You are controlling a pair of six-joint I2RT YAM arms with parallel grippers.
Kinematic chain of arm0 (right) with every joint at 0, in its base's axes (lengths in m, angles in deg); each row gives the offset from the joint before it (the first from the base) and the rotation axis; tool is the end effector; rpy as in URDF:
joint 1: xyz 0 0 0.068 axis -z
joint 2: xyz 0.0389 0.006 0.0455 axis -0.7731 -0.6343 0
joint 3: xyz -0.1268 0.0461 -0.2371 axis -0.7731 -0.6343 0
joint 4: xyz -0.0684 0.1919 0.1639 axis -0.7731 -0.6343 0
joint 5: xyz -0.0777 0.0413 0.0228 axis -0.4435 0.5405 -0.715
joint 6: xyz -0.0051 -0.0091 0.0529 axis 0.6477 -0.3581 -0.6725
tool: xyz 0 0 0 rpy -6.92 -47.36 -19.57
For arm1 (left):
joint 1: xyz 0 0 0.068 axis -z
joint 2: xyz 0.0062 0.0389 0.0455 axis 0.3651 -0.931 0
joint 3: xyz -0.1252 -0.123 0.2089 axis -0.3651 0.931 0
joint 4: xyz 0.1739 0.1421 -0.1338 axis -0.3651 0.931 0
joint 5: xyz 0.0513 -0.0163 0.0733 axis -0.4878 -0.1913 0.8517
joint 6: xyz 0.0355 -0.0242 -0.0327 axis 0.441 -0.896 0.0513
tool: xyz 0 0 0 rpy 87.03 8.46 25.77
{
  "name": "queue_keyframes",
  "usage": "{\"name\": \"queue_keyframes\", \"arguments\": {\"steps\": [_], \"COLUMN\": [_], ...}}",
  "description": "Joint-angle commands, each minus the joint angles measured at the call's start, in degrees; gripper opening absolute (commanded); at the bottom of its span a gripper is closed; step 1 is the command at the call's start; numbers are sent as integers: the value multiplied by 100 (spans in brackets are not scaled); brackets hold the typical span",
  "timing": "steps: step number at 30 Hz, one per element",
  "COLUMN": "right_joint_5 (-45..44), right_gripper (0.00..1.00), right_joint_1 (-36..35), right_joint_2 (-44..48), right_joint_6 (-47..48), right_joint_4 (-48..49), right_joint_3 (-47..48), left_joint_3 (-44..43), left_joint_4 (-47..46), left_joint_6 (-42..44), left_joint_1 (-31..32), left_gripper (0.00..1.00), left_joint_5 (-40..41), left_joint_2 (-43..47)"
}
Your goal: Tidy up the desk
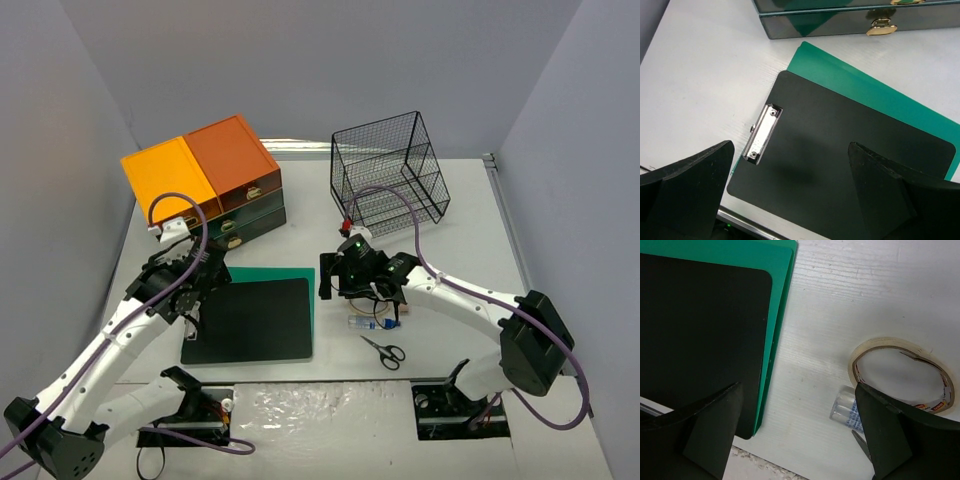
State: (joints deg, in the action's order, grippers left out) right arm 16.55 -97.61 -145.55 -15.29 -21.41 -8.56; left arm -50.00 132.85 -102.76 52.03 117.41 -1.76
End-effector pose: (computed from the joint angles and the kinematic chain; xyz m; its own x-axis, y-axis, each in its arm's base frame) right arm 0.2110 0.2268 0.2407 -0.7907 0.0265 -0.6116 -0.3310 0.8219 0.4636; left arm 0.1560 -0.0697 0.3146 -0.5316 -0.4604 -0.7109 -0.4591 0.8620 -0.2149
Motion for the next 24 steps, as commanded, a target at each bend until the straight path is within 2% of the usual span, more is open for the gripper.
{"name": "queue_keyframes", "arguments": {"steps": [1, 8, 24], "right_joint_5": [168, 334, 1181], "right_gripper": [91, 91, 90], "right_joint_1": [-73, -222, -473], "right_joint_2": [-20, -71, -311], "right_joint_6": [127, 129, -817], "right_joint_4": [234, 421, 1739], "right_joint_3": [355, 377, -622], "left_joint_3": [316, 815, 1130], "left_joint_4": [221, 87, 445], "left_joint_6": [-1126, -1691, -2676], "left_joint_1": [-75, -389, -396], "left_gripper": [97, 97, 97], "left_joint_5": [-164, -754, -1106], "left_joint_2": [274, 587, 362]}}
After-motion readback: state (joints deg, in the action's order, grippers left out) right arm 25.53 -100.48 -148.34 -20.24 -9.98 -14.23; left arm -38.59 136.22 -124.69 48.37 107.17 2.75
